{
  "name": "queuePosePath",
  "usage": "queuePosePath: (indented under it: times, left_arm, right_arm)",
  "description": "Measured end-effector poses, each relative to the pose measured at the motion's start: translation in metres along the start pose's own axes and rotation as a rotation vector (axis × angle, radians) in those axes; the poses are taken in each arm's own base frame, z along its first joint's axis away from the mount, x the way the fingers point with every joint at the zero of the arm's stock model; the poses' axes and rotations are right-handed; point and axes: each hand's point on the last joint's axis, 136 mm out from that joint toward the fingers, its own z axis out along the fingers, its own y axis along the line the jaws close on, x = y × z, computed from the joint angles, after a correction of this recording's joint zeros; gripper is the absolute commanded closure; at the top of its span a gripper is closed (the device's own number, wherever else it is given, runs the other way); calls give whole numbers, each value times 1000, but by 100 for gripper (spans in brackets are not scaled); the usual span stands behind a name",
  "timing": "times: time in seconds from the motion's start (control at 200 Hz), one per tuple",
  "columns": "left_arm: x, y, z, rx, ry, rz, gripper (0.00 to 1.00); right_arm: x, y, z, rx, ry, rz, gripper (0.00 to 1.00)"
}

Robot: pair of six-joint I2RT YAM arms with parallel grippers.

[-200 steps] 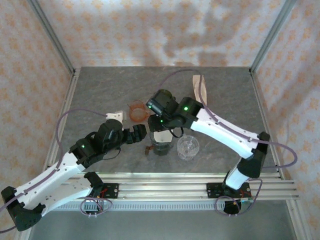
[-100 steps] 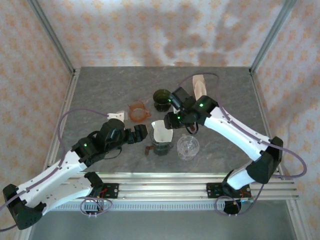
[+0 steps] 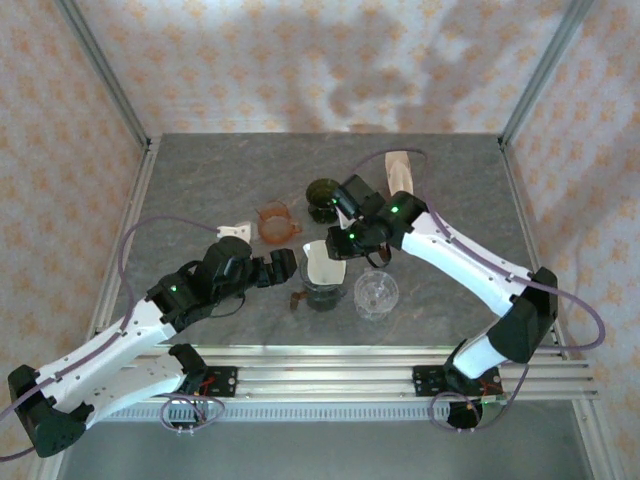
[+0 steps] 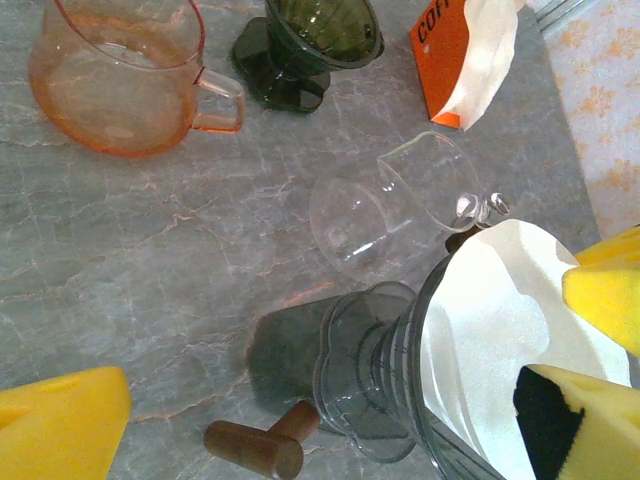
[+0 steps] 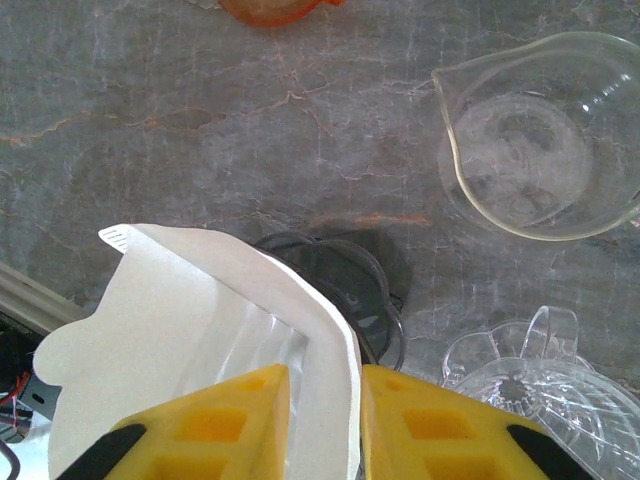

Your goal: Place the coffee filter in the dripper

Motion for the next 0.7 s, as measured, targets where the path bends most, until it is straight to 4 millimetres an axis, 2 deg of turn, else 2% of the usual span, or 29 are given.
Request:
queuePosePath:
  times: [0.075,0.175,0.535,0.701]
  left_arm:
    - [0,-1,1,3,1,0,0]
    - [0,-2,1,6,2,0,0]
    - [-4,-12,-1,44,2,-4,0]
    - [-2,-24,8,75,31,-3,0]
  right_arm:
    - [1,1,0,-5,3,-1,85]
    - [1,2,0,-9,6,-2,100]
    - [3,1,-1,134,-70,-82,100]
    - [4,-1,-3,210,-107,-125,100]
